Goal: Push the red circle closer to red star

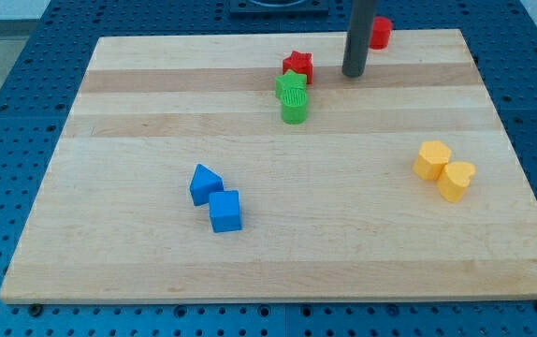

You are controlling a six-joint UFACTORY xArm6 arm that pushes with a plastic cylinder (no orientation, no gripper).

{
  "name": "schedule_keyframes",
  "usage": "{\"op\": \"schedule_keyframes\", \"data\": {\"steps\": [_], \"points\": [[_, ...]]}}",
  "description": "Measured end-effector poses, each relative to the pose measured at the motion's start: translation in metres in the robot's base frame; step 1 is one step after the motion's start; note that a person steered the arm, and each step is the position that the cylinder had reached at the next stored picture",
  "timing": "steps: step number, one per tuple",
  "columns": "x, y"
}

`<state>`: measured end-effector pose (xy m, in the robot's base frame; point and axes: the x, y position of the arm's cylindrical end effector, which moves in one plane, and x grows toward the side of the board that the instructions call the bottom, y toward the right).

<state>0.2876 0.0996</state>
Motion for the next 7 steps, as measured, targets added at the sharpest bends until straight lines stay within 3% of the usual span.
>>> {"op": "schedule_keyframes", "data": {"steps": [3, 4, 6, 7], "points": [[-0.003, -0.06], [-0.003, -0.034], [-0.013, 0.158], [-0.08, 0.209]]}}
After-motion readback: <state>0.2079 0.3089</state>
